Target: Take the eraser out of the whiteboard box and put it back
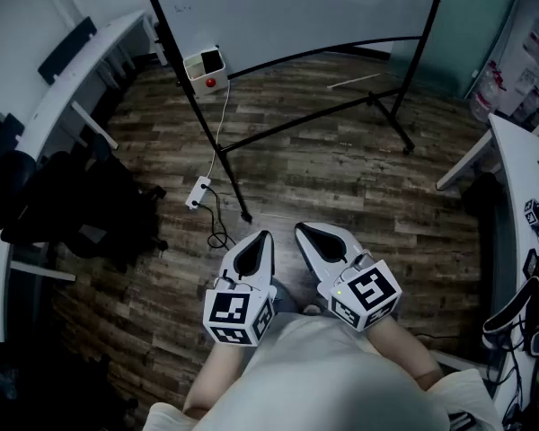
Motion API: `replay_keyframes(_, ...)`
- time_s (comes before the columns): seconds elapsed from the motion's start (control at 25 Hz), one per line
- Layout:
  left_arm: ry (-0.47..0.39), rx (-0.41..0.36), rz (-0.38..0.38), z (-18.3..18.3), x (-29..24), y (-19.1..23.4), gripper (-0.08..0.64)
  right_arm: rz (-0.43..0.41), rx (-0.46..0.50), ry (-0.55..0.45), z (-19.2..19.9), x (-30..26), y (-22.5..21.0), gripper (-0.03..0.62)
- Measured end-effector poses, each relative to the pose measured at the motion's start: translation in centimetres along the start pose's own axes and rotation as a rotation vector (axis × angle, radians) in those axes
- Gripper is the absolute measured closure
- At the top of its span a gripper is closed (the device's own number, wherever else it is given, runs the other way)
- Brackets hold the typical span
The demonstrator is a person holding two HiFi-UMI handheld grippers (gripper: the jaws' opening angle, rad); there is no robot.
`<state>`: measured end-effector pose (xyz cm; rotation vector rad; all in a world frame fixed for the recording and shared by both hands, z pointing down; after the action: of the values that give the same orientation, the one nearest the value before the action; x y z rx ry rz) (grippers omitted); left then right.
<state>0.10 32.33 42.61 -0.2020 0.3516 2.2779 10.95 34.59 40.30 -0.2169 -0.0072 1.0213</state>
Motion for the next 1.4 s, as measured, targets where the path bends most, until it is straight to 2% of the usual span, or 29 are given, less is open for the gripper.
replay_keyframes(0.44, -0.010, 0.025, -0.033, -0.1, 0.1, 1.3, 0.560, -0.005, -0.010, 0.012, 0.2, -0.9, 0.1, 0.589)
replay_keyframes(0.72, -0.003, 0.050, -0.049, -0.2, -0.3, 3.3, 0.560, -0.047, -0.050, -0.013, -0.3, -2.9, 0.0, 0.589)
replay_keyframes(1.4, -0.004, 0.025, -0.032, -3.8, -6.0, 9.1, 0.560, -0.058, -0.052, -0.029, -3.0, -10.5, -3.9, 0.589)
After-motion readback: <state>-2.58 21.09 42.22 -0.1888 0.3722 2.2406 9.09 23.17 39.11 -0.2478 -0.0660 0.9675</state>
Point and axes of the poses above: the fingertips, and each gripper's own axes: x backward along the fingers, y to its left, z out of its underside, the point moved 5 cm from there along x, backward along the fingers
